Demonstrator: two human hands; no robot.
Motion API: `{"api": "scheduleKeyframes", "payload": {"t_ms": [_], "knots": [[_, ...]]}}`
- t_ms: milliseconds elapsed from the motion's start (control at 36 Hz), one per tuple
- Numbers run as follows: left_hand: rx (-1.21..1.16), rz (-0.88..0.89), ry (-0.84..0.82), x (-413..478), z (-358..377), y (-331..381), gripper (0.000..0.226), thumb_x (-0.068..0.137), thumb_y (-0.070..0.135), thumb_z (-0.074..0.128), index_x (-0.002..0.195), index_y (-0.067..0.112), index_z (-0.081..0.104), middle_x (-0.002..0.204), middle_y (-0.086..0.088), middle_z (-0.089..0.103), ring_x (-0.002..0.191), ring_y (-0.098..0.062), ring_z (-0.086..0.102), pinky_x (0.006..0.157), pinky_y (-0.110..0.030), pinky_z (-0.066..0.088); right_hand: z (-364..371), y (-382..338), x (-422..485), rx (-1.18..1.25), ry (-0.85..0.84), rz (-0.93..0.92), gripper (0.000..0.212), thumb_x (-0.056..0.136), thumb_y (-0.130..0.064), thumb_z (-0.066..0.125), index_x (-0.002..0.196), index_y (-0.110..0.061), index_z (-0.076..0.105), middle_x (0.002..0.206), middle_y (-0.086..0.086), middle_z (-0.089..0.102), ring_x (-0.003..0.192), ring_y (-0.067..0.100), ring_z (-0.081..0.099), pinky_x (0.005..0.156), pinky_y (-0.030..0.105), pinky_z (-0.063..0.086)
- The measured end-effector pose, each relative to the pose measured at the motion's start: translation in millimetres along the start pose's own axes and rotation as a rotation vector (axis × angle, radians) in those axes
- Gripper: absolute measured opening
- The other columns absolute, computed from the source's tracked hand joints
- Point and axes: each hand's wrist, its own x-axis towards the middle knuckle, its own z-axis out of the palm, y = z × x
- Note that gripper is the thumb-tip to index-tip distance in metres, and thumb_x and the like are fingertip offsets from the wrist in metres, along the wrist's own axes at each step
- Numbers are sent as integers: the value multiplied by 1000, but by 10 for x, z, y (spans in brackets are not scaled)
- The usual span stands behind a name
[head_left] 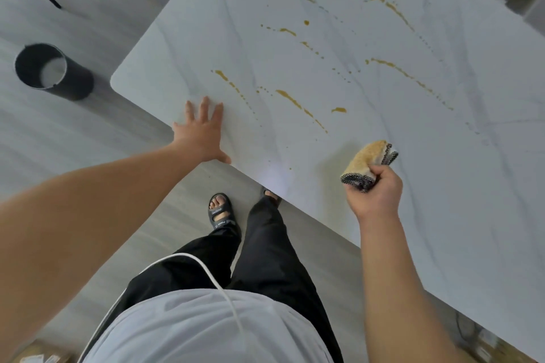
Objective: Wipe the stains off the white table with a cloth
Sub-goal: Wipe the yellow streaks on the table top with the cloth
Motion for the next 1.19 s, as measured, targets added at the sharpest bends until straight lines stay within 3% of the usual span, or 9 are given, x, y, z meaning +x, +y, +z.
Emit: {"api": "scheduleKeyframes", "payload": {"t_ms": [167, 278, 361, 500, 833, 917, 1083, 1139, 1194], "knots": [[-18, -29, -41, 41, 46, 37, 146, 67, 66, 84, 160, 28, -21, 166, -5, -30, 152, -45, -24, 113, -77, 22, 508, -637, 667, -870, 25, -520, 21, 75, -6, 55, 93, -16, 62, 79, -5, 60, 72, 13, 57, 66, 26, 44], [-44, -36, -49, 55, 58, 16, 146, 66, 66, 84, 160, 29, -21, 166, -4, -29, 151, -43, -27, 114, -78, 16, 810, -927, 1181, -1296, -90, -749, 13, 84, -20, 55, 96, -22, 59, 87, -4, 58, 63, 8, 57, 65, 36, 53], [-63, -51, -28, 69, 89, 16, 147, 64, 66, 85, 160, 30, -20, 166, -4, -28, 152, -42, -26, 115, -77, 14, 1012, -1022, 1548, -1578, -259, -943, 27, 83, -17, 50, 107, -23, 61, 107, 5, 55, 82, 31, 63, 73, 41, 54], [-94, -79, -13, 67, 88, 19, 148, 62, 62, 89, 160, 33, -18, 167, -1, -26, 153, -38, -24, 117, -75, 12, 1084, -936, 1887, -2035, -475, -1118, 34, 79, -6, 53, 112, -14, 58, 111, 12, 52, 103, 36, 52, 75, 41, 45], [-113, -137, -19, 53, 16, 115, 148, 63, 56, 92, 160, 35, -18, 166, 2, -26, 153, -36, -24, 121, -70, 7, 767, -425, 1805, -1674, -217, -1066, 37, 79, -7, 50, 114, -11, 61, 116, 12, 56, 106, 35, 52, 73, 38, 41], [-112, -143, -14, 33, -3, 138, 148, 63, 55, 92, 160, 35, -17, 167, 2, -25, 153, -36, -23, 121, -70, 8, 609, -313, 1718, -1760, -325, -1143, 35, 75, -12, 50, 107, -10, 63, 105, 15, 57, 98, 36, 53, 69, 40, 46], [-101, -154, -27, 33, -30, 174, 150, 62, 56, 92, 159, 36, -20, 166, 1, -26, 153, -36, -24, 121, -70, 9, 380, -327, 1610, -1940, -893, -1300, 36, 76, -18, 39, 98, -10, 66, 90, 7, 54, 80, 31, 53, 53, 35, 47], [-101, -158, -21, 32, -20, 175, 150, 62, 56, 92, 159, 36, -20, 166, 1, -26, 153, -36, -24, 121, -70, 9, 418, -387, 1650, -1957, -867, -1273, 35, 77, -19, 41, 101, -11, 65, 94, 6, 54, 86, 31, 54, 55, 35, 48], [-100, -156, -17, 28, -9, 168, 150, 62, 56, 92, 159, 36, -20, 167, 1, -25, 153, -36, -23, 121, -70, 10, 476, -400, 1661, -1910, -667, -1195, 31, 78, -16, 48, 104, -13, 65, 100, 8, 55, 95, 32, 54, 62, 36, 49]]}}
